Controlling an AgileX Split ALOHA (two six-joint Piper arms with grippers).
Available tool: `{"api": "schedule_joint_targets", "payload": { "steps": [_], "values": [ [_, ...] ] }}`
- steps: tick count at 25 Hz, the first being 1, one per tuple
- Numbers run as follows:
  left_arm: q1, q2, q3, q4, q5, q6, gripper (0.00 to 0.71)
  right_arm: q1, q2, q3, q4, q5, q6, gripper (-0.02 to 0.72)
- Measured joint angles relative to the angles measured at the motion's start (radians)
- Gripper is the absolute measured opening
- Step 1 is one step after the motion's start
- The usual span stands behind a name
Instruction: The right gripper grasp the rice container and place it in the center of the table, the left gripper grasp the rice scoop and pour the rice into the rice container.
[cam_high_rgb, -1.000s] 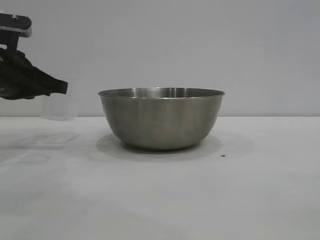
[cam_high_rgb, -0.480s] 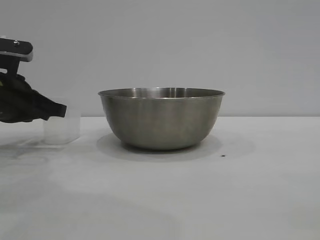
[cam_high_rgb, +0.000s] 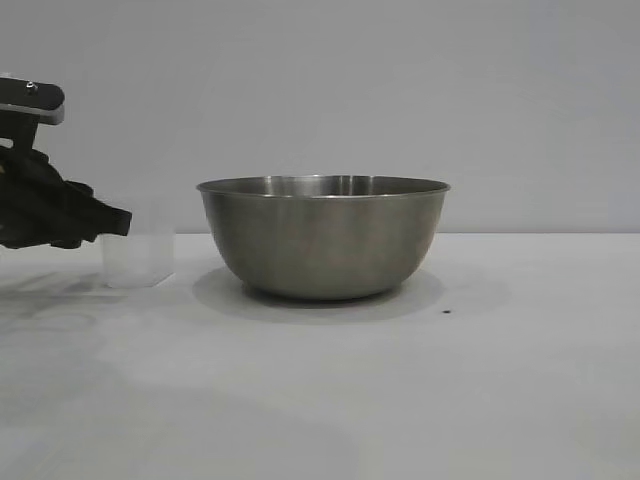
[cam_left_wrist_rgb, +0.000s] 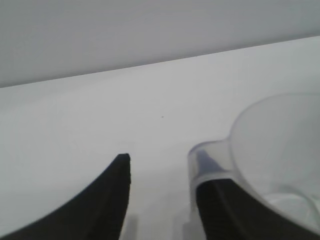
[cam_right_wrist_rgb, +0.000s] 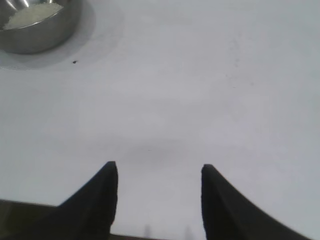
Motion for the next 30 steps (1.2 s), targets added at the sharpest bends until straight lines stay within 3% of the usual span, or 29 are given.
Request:
{"api": "schedule_joint_targets", "payload": {
  "steps": [2,3,9,19,30],
  "values": [
    [0.000,0.000,0.000,-0.012,0.000,-0.002,0.321,0.000,0.000,0.000,0.000,0.000,0.000,0.328],
    [0.000,0.000,0.000,-0.012,0.000,-0.002,0.363,0.000,0.000,0.000,0.000,0.000,0.000,0.328],
    [0.000,0.000,0.016,-0.012,0.000,-0.002,0.347,0.000,0.000,0.000,0.000,0.000,0.000,0.328],
    [0.000,-0.008,0.172,0.039,0.000,-0.044,0.347,0.000,0.000,0.000,0.000,0.000,0.000,0.328],
    [0.001,-0.063,0.243,0.041,-0.015,-0.054,0.347,0.000,0.000,0.000,0.000,0.000,0.000,0.328]
  ]
}}
